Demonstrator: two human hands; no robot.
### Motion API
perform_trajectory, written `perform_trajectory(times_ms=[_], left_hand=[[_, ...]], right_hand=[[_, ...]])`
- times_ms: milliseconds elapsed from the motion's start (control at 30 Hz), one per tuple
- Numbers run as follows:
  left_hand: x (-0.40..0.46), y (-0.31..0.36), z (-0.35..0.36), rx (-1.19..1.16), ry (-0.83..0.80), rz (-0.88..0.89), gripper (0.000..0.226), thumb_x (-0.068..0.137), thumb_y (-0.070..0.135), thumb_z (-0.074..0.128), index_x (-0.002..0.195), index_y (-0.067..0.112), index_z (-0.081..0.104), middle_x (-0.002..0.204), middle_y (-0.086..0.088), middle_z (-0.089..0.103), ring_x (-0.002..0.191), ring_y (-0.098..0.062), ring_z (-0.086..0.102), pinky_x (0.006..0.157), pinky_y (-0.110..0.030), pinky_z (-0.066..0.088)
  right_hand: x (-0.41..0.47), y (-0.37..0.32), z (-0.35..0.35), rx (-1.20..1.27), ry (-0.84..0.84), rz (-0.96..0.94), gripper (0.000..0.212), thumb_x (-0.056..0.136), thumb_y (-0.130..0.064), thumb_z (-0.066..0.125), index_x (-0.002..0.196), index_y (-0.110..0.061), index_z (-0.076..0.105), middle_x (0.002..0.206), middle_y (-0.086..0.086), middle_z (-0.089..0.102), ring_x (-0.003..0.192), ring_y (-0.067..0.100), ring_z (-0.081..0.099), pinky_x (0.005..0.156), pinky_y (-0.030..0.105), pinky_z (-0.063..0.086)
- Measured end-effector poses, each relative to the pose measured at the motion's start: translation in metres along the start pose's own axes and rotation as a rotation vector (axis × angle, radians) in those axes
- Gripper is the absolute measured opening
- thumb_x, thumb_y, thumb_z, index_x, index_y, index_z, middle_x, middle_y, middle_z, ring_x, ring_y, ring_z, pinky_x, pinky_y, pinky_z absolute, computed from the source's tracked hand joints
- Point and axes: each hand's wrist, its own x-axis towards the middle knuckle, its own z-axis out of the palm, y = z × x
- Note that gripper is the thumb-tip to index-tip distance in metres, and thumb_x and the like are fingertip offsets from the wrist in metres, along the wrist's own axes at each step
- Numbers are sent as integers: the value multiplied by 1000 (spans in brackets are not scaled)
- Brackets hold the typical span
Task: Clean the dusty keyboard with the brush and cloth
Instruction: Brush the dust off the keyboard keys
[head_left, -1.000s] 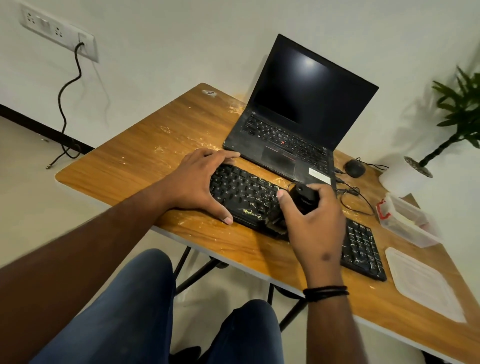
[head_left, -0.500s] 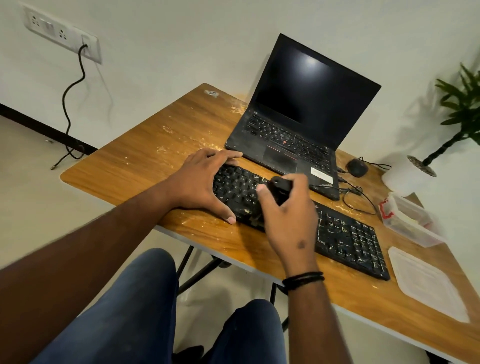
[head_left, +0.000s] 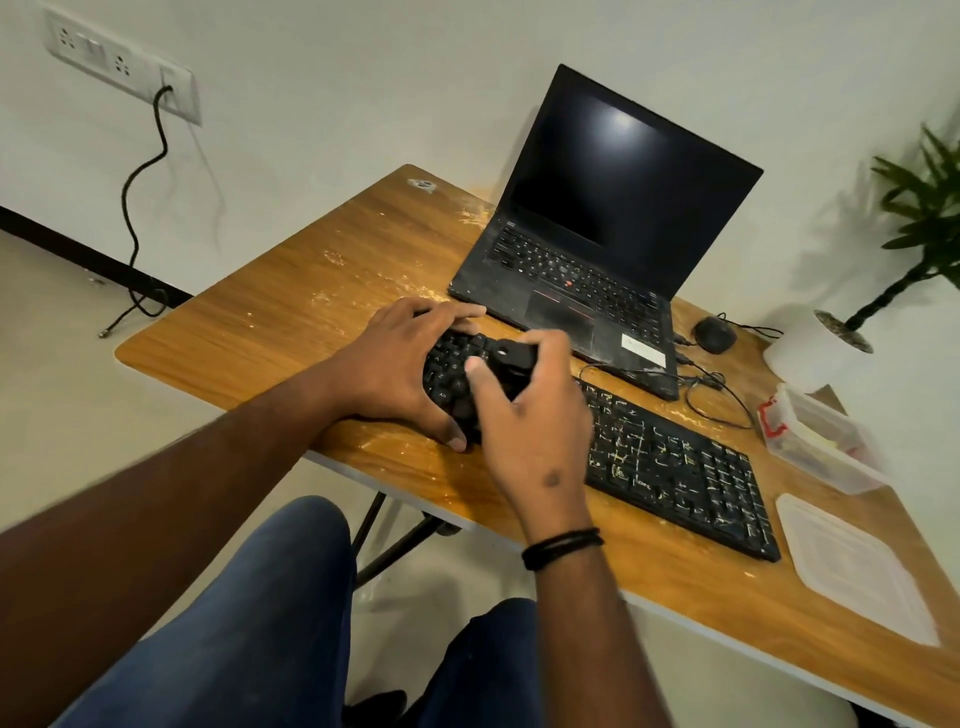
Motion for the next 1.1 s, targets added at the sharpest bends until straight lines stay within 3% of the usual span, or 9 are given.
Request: perform_trajectory(times_ms=[133, 300, 433, 533, 633, 767, 867, 1000, 1100], left_hand=[[-3, 1, -4, -6, -15, -12, 134, 44, 75, 84, 153, 47, 13, 156, 3, 28, 146, -19, 17, 120, -47, 20], [-1, 0, -1, -34, -21, -31, 137, 38, 80, 83, 152, 52, 13, 155, 5, 31, 146, -19, 18, 120, -48, 20], [-1, 2, -2, -24, -13, -17, 135, 39, 79, 81, 153, 50, 13, 155, 4, 30, 146, -19, 18, 119, -46, 20], [-4, 2, -4, -36, -19, -24, 134, 40, 79, 80, 153, 49, 13, 155, 4, 28, 146, -19, 17, 119, -47, 20], [-5, 0, -4, -33, -13, -14, 136, 39, 82, 79, 153, 48, 14, 154, 8, 32, 145, -18, 19, 120, -47, 21], [-2, 1, -2, -38, -11, 7, 137, 40, 82, 79, 154, 45, 15, 153, 13, 37, 145, -16, 20, 119, -44, 19], [-2, 2, -2, -27, -6, 19, 136, 40, 80, 80, 154, 44, 15, 151, 18, 37, 144, -15, 20, 118, -42, 18], [-6, 7, -7, -39, 5, 14, 136, 45, 68, 91, 156, 39, 19, 139, 26, 31, 143, -12, 18, 115, -36, 16], [-5, 6, -6, -33, 4, 7, 136, 45, 69, 91, 156, 40, 18, 148, 20, 34, 144, -14, 18, 116, -38, 18]], right_hand=[[10, -3, -8, 250, 39, 102, 29, 92, -34, 69, 110, -23, 49, 84, -14, 56, 74, -10, 59, 54, 8, 46], [5, 19, -28, 7, 135, 170, 31, 93, -40, 65, 110, -22, 47, 80, -9, 58, 75, 11, 64, 63, 32, 58], [1, 7, -7, 85, 53, 80, 28, 92, -36, 67, 107, -23, 48, 82, -13, 57, 72, -2, 61, 59, 16, 50], [9, 6, -2, 430, 57, 128, 23, 89, -18, 73, 104, -15, 55, 82, -12, 56, 69, -11, 57, 61, 10, 46], [8, 27, -22, 678, 227, 172, 20, 80, -10, 73, 92, -13, 58, 84, -6, 56, 71, -3, 55, 67, 20, 51], [0, 62, -51, 768, 383, 164, 15, 66, -15, 62, 79, -22, 58, 83, 5, 65, 83, 23, 62, 71, 37, 53], [-9, 67, -43, 677, 337, 112, 17, 63, -13, 58, 75, -24, 59, 82, 12, 65, 85, 36, 61, 76, 44, 52], [-10, 58, -30, 670, 180, 21, 19, 61, -6, 52, 79, -13, 55, 76, 12, 64, 81, 42, 57, 73, 43, 49], [-4, 61, -34, 702, 250, -10, 19, 60, -17, 54, 79, -18, 57, 80, 18, 65, 83, 42, 60, 76, 47, 50]])
